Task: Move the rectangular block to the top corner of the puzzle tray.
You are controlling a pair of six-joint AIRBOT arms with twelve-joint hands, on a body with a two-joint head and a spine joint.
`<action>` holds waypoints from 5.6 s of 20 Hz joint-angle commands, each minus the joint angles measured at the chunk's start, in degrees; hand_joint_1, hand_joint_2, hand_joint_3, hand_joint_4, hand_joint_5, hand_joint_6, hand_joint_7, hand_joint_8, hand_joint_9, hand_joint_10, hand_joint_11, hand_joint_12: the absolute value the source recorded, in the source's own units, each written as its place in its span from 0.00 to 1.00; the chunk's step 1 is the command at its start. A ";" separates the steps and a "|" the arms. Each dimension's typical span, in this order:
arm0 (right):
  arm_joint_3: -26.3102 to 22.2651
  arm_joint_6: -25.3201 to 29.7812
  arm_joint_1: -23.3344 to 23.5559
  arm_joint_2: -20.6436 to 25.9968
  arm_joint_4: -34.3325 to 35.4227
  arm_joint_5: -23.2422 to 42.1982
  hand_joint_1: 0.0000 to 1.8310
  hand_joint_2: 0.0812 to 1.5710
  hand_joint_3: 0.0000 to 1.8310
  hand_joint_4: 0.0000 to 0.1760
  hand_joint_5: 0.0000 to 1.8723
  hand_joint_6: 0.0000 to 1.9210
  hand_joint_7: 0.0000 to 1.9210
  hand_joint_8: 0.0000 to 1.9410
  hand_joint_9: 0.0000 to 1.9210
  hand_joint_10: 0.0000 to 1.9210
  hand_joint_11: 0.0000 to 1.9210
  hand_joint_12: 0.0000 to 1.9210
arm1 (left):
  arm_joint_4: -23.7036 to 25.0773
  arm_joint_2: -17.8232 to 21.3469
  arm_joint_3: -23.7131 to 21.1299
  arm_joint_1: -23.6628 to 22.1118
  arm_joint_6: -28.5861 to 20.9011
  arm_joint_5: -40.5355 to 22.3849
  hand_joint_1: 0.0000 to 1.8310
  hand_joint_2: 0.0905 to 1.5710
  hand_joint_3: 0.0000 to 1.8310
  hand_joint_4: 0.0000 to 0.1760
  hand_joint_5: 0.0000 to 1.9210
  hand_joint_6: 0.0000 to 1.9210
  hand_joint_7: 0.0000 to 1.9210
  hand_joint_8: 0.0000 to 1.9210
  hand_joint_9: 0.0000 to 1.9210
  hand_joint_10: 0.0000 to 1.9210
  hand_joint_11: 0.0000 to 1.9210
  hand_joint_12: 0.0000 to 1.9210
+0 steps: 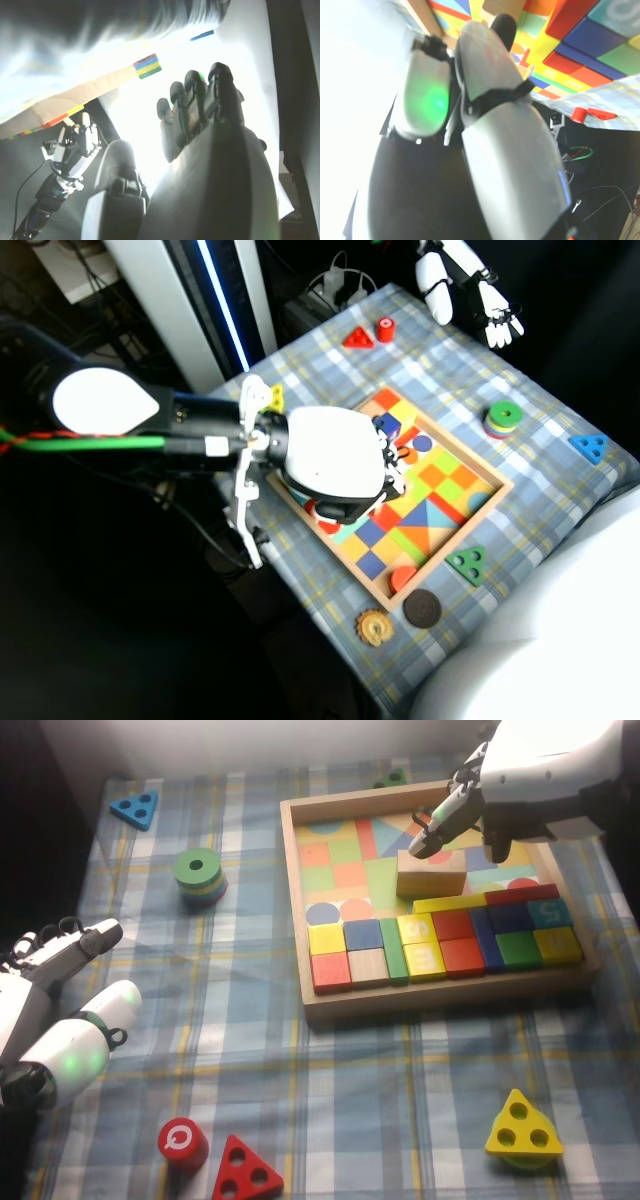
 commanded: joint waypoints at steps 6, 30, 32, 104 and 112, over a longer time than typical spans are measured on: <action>0.35 1.32 0.43 -0.12 0.06 0.49 0.86 0.77 0.00 0.00 0.35 0.00 0.73 1.00 0.81 1.00 0.83 1.00 | 2.60 -0.21 0.33 -0.23 -0.21 -6.13 0.17 0.86 0.00 0.21 0.23 0.00 0.19 0.00 0.13 0.01 0.00 0.07; 2.87 5.18 -0.10 0.08 -6.27 -3.45 0.88 0.76 0.00 0.09 0.30 0.00 0.57 1.00 0.71 1.00 0.74 1.00 | 2.69 -0.26 0.19 -0.24 -0.22 -5.25 0.17 0.87 0.00 0.17 0.21 0.00 0.17 0.00 0.12 0.00 0.00 0.02; 2.87 5.75 0.40 0.35 -7.55 -3.86 0.88 0.76 0.00 0.24 0.31 0.00 0.58 1.00 0.71 1.00 0.75 1.00 | 2.69 -0.26 0.20 -0.24 -0.21 -5.24 0.16 0.86 0.00 0.23 0.21 0.00 0.17 0.00 0.13 0.00 0.00 0.06; 10.56 3.22 4.34 -1.54 -2.71 -9.69 0.95 0.76 0.00 0.00 0.28 0.00 0.50 1.00 0.74 1.00 0.80 1.00 | 2.94 -0.58 0.06 -0.26 -0.24 -4.52 0.18 0.87 0.00 0.17 0.21 0.00 0.17 0.00 0.12 0.00 0.00 0.00; -6.17 -29.90 0.54 9.79 35.61 -5.89 0.94 0.76 0.00 0.00 0.27 0.00 0.70 1.00 0.79 1.00 0.82 1.00 | 2.94 -0.01 -0.28 0.14 -0.23 -5.99 0.16 0.87 0.00 0.24 0.20 0.00 0.16 0.00 0.12 0.00 0.00 0.00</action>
